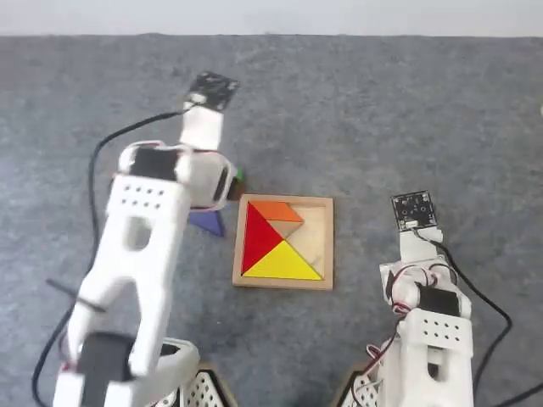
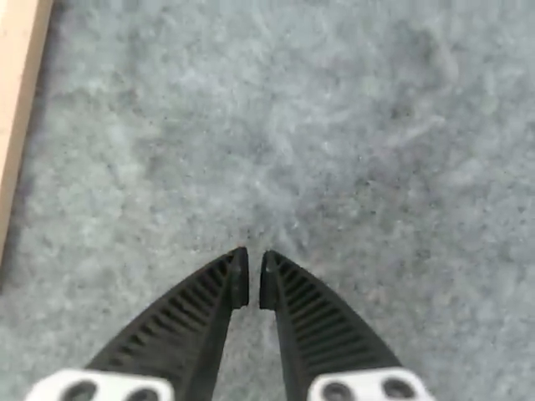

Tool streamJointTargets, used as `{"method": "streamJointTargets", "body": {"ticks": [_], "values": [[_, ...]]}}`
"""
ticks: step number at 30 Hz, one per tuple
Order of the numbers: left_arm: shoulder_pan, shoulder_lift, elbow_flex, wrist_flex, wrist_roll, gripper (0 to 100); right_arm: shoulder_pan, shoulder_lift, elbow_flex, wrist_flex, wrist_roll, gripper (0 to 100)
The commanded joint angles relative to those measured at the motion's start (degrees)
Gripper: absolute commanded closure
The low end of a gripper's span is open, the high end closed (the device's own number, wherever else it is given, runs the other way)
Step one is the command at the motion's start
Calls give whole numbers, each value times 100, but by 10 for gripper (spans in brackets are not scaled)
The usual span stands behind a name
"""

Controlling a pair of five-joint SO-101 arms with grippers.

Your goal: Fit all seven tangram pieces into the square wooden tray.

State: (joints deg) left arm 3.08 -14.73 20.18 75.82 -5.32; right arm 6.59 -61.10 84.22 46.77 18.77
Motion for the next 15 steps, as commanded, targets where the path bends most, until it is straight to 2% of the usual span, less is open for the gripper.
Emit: {"method": "streamJointTargets", "body": {"ticks": [1, 5, 10, 15], "values": [[132, 870, -444, -651, 246, 764, 48, -136, -53, -110, -53, 950], [-97, 1829, -620, -1160, 466, 762, 48, -136, -53, -119, -53, 950], [-378, 2831, -1253, -1231, 545, 758, 40, -136, 0, -163, -53, 950], [-527, 3481, -1903, -1196, 765, 685, 40, -136, 0, -163, -53, 950]]}}
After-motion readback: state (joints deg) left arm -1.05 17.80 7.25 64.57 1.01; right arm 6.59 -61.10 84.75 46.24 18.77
